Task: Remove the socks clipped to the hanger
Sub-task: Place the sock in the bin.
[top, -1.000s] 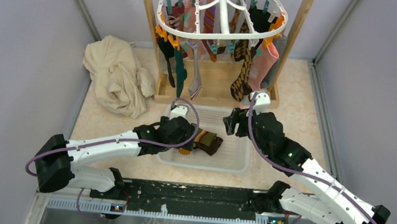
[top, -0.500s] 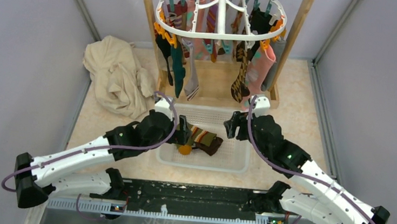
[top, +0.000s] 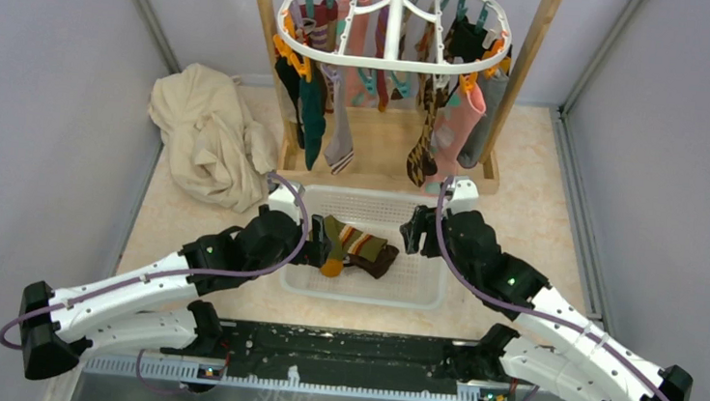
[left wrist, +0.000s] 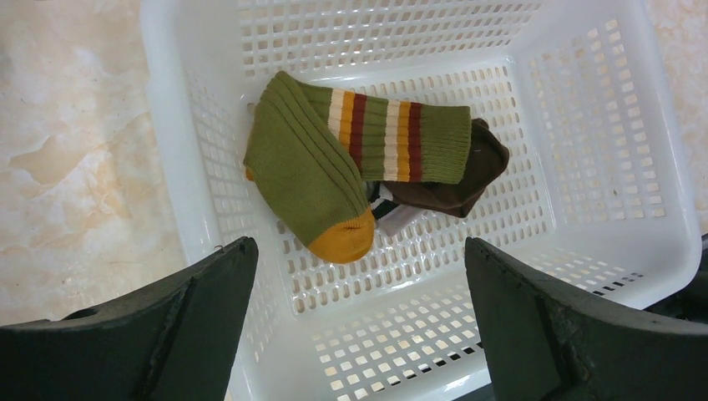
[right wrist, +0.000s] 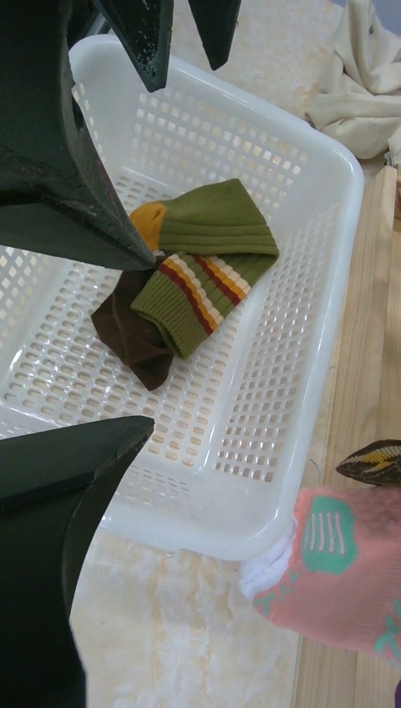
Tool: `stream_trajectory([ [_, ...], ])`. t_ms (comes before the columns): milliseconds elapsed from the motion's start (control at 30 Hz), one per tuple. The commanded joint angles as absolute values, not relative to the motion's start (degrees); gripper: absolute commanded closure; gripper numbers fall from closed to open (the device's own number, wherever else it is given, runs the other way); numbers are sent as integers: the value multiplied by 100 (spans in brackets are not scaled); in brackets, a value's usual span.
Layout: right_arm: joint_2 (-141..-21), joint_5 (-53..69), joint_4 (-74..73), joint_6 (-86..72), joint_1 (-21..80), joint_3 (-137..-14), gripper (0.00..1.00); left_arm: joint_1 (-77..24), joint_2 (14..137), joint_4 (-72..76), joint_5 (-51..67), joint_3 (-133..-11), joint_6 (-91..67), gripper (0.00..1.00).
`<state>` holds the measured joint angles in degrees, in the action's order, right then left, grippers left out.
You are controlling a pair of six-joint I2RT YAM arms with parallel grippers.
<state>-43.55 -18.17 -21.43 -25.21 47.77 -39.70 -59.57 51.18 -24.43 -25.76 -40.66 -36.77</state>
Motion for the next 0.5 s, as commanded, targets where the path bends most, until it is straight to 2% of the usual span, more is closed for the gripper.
stream_trajectory([
  [0, -4328, -1824, -1832, -2585, 4772, -4017, 35, -5928, 5093, -2330, -2638, -4078, -3731, 1],
  [467, -4519, -1892, -1911, -2445, 4774, -4131, 35, -5929, 5597, -2151, -2565, -4207, -3640, 1],
])
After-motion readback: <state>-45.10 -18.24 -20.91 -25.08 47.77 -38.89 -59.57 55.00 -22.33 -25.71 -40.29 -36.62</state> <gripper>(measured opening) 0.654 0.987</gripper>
